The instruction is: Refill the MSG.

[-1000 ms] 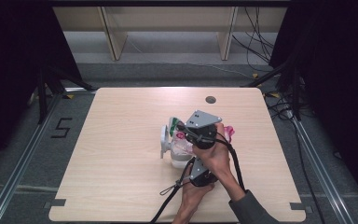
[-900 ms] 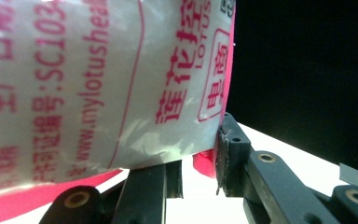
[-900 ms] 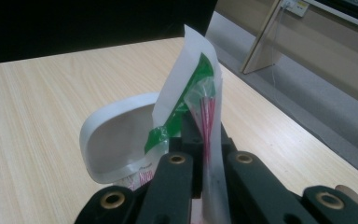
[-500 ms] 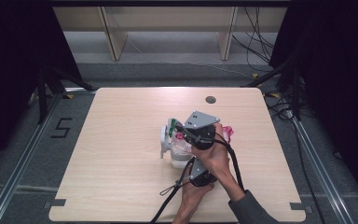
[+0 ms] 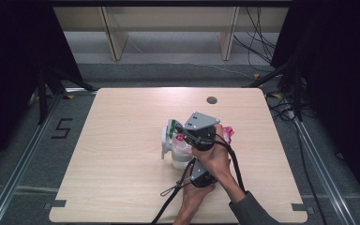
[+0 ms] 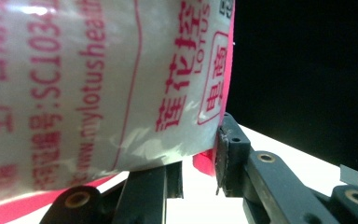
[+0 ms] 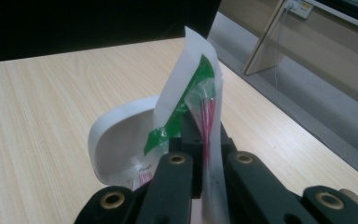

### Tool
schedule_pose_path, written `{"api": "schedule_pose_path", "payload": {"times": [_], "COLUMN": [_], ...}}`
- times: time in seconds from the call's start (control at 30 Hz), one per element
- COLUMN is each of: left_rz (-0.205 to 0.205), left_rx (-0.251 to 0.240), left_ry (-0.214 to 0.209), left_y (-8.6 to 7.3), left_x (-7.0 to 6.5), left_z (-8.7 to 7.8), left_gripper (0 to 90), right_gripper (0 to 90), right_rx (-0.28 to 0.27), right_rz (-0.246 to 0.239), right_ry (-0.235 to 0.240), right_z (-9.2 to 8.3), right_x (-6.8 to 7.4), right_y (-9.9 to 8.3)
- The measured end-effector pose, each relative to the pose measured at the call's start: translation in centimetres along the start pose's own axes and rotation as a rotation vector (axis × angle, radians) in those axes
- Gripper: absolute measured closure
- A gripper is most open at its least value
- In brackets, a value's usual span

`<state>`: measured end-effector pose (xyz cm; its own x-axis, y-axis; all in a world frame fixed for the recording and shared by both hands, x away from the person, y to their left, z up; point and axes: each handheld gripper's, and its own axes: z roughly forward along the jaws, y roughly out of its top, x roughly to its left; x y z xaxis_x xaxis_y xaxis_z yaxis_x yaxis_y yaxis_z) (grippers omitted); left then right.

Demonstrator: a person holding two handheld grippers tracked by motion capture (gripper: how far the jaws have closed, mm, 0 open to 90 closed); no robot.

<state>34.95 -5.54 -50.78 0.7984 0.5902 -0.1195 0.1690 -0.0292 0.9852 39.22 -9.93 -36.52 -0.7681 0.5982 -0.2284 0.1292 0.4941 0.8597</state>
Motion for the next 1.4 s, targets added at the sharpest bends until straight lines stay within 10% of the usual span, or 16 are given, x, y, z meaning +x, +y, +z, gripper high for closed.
{"api": "schedule_pose_path", "payload": {"times": [0.13,0.17,0.23,0.4,0.5,1.4], "left_rz": [-0.084,-0.007,0.001,-0.052,-0.005,-0.013], "left_rx": [-0.003,0.003,0.001,-0.011,0.002,-0.002], "left_ry": [-0.027,-0.003,0.0,0.026,-0.002,0.004], "left_y": [-0.18,-0.03,0.02,-0.08,0.01,0.1], "left_x": [-0.43,-0.01,0.01,-0.26,-0.01,0.05], "left_z": [0.23,-0.02,-0.03,0.06,-0.01,-0.03], "left_gripper": [74.6,74.6,74.6,74.6,74.6,74.6], "right_gripper": [90.0,90.0,90.0,90.0,90.0,90.0], "right_rx": [0.013,0.008,-0.002,0.002,-0.002,0.0], "right_rz": [-0.006,-0.005,-0.005,-0.006,0.001,0.0], "right_ry": [0.005,0.0,-0.001,0.0,0.001,0.01], "right_z": [0.18,0.19,0.01,0.11,0.01,0.04], "right_x": [-0.03,0.0,0.0,-0.07,-0.04,0.07], "right_y": [-0.09,-0.1,0.0,-0.06,-0.02,0.11]}}
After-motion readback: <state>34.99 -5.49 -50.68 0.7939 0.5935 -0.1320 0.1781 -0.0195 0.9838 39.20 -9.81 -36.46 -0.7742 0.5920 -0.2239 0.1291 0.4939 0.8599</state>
